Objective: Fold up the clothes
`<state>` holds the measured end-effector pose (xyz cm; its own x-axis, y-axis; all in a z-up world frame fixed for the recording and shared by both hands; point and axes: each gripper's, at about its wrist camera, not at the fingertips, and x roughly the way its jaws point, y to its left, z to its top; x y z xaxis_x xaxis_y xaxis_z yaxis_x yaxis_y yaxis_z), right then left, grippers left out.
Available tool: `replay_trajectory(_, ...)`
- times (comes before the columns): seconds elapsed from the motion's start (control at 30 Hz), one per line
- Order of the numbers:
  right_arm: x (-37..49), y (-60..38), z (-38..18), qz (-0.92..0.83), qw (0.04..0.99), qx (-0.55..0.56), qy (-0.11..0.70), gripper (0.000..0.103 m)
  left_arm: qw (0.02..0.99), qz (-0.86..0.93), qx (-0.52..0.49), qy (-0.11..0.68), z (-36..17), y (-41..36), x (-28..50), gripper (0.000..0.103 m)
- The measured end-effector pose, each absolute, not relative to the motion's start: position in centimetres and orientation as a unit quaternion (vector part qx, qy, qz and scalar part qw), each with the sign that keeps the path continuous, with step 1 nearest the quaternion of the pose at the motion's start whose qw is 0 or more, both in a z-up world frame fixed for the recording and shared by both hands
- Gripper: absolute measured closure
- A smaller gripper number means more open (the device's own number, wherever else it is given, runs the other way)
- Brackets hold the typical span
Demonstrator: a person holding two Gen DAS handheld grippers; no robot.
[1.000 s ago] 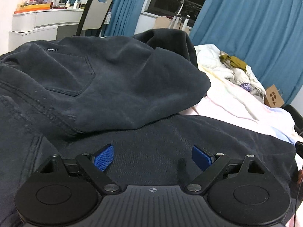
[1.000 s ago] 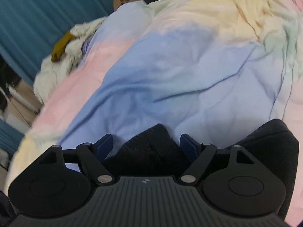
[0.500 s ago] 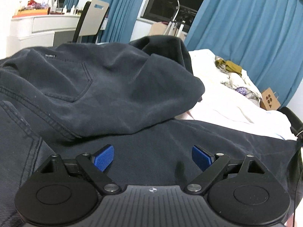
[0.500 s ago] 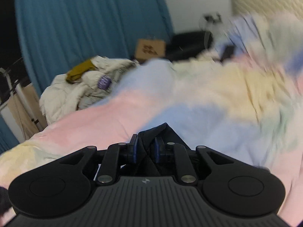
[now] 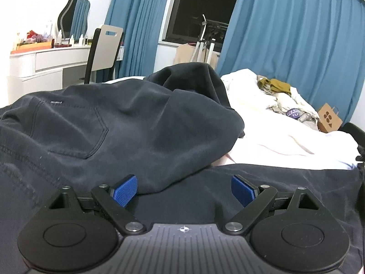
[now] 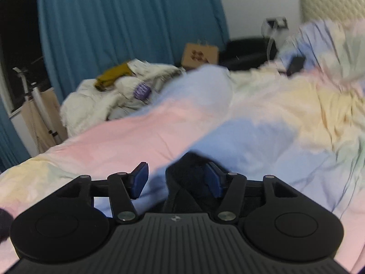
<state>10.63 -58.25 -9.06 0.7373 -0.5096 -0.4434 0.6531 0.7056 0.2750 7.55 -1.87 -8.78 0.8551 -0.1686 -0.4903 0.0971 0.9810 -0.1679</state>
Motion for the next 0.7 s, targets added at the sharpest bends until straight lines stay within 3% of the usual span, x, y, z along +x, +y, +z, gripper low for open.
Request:
replay_trajectory(0.33, 15.4, -47.5, -4.8, -0.134, 0.95, 0.223, 0.171, 0.038, 0.955, -0.066, -0.077, 0.279, -9.6, -0.9, 9.7, 0.012)
replay_trajectory(0.57, 27.2, -40.7, -10.6, 0.04, 0.84, 0.45, 0.299, 0.034, 0.951, -0.073, -0.096, 0.286, -10.4, 0.0, 10.6, 0.012)
replay_trajectory(0.7, 31.8, -38.4, -13.6, 0.035, 0.816, 0.477, 0.323, 0.032, 0.948, -0.08, -0.109, 0.288, -11.1, 0.6, 11.3, 0.012)
